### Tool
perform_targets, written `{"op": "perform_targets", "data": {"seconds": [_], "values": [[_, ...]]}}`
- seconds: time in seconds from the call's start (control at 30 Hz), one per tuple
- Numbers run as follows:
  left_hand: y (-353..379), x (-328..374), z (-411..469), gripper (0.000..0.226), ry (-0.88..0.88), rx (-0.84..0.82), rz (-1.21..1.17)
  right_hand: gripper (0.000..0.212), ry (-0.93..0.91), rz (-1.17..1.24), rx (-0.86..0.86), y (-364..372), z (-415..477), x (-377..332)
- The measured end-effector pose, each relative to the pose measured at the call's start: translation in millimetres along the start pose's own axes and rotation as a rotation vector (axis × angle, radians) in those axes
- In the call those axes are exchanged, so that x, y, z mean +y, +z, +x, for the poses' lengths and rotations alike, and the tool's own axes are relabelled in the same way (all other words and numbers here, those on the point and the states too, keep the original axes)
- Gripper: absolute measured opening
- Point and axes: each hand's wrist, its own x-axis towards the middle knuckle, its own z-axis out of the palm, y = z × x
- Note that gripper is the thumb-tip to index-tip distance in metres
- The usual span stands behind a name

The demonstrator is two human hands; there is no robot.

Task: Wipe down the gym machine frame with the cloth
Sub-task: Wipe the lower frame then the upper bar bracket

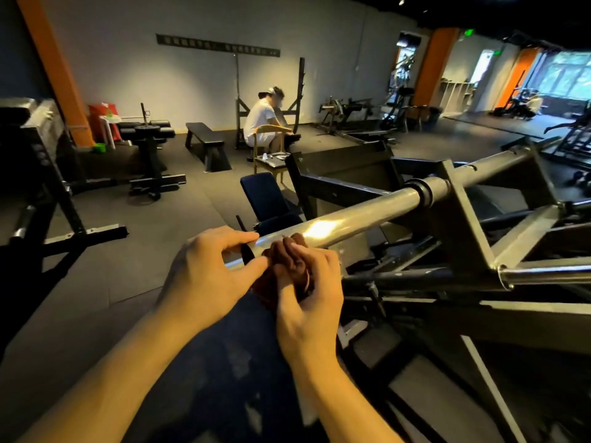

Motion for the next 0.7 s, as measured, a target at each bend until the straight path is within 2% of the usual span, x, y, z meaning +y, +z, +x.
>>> {"op": "perform_targets", "data": {"seconds": [0.1, 0.27, 0.33, 0.4, 0.47, 0.53, 0.7], "values": [[0.4, -0.1, -1.2, 0.051, 0.025, 0.008, 0.025, 0.028, 0.053, -0.005, 0.074, -22.1, 27.6, 14.0], [3.7, 1.4, -3.4, 0.051, 0.036, 0.044, 0.064, 0.020, 0.220, -0.116, 0.346, -63.0, 102.2, 58.9], [5.6, -0.8, -3.1, 0.050, 0.025, 0.050, 0.070, 0.021, 0.324, -0.053, 0.466, -66.7, 117.1, 68.6], [5.7, -2.6, -2.8, 0.051, 0.012, 0.044, 0.057, 0.022, 0.399, 0.028, 0.514, -59.1, 113.2, 68.8], [4.9, -1.9, -0.9, 0.052, 0.012, 0.038, 0.045, 0.023, 0.415, 0.088, 0.463, -47.2, 93.5, 60.1], [5.3, -0.9, 1.7, 0.049, 0.009, 0.037, 0.055, 0.024, 0.382, 0.113, 0.320, -37.7, 66.5, 46.1], [6.6, 4.1, -6.1, 0.045, -0.023, 0.077, 0.065, 0.032, 0.124, 0.118, -0.064, -19.5, 10.8, -1.6]]}}
